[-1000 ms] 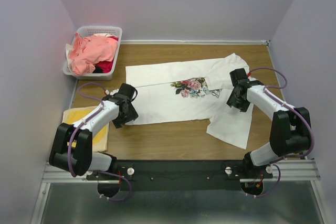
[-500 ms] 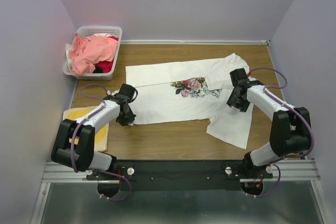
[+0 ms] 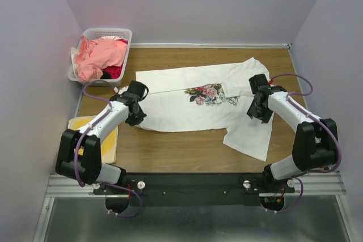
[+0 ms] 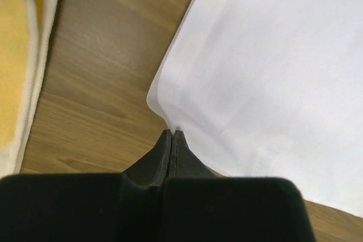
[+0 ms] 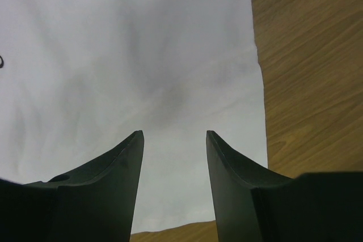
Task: Fold and stack the t-shirts
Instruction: Fold the tshirt
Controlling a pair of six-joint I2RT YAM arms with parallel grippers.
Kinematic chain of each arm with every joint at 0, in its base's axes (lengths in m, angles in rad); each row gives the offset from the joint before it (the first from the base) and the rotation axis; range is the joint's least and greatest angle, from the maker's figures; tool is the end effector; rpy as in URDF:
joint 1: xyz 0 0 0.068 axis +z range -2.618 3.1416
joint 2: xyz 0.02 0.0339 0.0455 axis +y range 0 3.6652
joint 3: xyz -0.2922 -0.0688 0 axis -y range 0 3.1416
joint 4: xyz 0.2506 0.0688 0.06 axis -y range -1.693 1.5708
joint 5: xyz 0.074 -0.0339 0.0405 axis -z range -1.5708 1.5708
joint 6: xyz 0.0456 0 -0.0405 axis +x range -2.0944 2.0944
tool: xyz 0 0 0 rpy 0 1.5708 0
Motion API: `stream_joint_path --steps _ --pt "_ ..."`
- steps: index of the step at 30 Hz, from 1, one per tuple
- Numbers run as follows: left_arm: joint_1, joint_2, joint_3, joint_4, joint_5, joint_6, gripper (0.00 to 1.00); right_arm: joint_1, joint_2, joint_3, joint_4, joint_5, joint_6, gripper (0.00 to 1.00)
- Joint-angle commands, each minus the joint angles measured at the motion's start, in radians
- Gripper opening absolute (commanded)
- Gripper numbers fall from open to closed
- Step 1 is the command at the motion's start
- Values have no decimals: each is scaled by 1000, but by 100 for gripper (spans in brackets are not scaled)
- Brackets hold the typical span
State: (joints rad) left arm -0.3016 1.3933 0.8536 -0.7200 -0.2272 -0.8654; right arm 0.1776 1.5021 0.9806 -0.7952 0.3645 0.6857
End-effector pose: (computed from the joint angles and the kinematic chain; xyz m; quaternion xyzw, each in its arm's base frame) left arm 0.2422 -0.0646 0.2111 -0.2899 0.9379 0.0087 0.1902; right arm 0.2750 0.0328 0.2193 0.2674 0.9384 -0.1112 0.1884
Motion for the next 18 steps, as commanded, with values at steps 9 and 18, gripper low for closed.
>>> stream_joint_path --steps 9,18 --pt "94 139 255 1 -162 52 0 2 -143 -79 -205 -54 110 57" --pt "108 231 277 71 -127 115 0 5 -223 -177 -318 -140 170 56"
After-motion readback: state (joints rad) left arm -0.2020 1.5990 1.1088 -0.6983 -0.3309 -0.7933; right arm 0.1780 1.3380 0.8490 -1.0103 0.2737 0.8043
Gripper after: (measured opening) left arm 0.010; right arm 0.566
